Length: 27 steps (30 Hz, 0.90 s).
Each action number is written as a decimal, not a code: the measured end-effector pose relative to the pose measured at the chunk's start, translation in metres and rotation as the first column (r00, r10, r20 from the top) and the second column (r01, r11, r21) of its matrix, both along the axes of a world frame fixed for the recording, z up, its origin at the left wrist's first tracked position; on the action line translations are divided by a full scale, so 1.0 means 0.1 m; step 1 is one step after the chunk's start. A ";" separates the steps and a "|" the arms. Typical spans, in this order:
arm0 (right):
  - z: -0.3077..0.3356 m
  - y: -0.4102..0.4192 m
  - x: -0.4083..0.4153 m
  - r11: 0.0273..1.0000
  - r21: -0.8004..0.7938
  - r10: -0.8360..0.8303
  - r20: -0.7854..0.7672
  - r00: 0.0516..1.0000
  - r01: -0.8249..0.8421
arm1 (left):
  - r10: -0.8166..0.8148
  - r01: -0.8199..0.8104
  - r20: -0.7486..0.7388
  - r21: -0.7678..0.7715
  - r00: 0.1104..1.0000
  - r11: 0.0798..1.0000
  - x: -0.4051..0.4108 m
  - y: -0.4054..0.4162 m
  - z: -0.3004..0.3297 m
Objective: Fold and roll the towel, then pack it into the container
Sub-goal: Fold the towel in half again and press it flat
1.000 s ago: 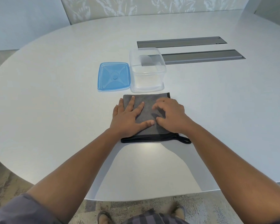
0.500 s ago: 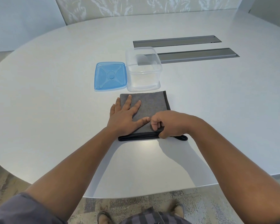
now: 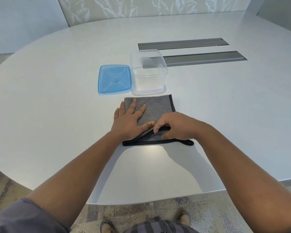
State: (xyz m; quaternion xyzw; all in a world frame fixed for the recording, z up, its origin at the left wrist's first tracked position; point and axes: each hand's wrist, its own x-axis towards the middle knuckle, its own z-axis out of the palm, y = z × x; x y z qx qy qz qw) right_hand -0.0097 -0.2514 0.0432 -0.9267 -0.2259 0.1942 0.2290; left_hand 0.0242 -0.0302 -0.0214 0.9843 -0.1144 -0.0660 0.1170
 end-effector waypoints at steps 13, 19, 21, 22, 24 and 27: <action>0.00 0.08 -0.02 0.995 -0.096 0.000 0.009 1.000 0.001 | 0.013 -0.013 -0.004 -0.005 1.000 1.000 -0.01 -0.02 0.01; 0.06 0.09 0.05 0.993 -0.108 0.040 -0.090 0.995 -0.050 | 0.017 -0.017 -0.004 -0.008 1.000 1.000 -0.02 -0.03 0.03; 0.05 0.08 0.07 0.993 -0.093 0.065 -0.126 0.990 -0.077 | 0.018 -0.018 -0.005 -0.009 1.000 1.000 -0.03 -0.03 0.03; 0.06 0.07 0.07 0.993 -0.081 0.072 -0.146 0.987 -0.084 | 0.018 -0.018 -0.007 -0.009 1.000 1.000 -0.03 -0.03 0.04; 0.09 0.03 0.07 0.997 -0.055 0.035 -0.169 0.985 -0.045 | 0.018 -0.018 -0.009 -0.006 1.000 1.000 -0.03 -0.03 0.04; 0.12 -0.02 0.06 0.998 -0.005 -0.068 -0.199 0.978 0.068 | 0.022 -0.022 -0.010 -0.004 1.000 1.000 -0.03 -0.03 0.03</action>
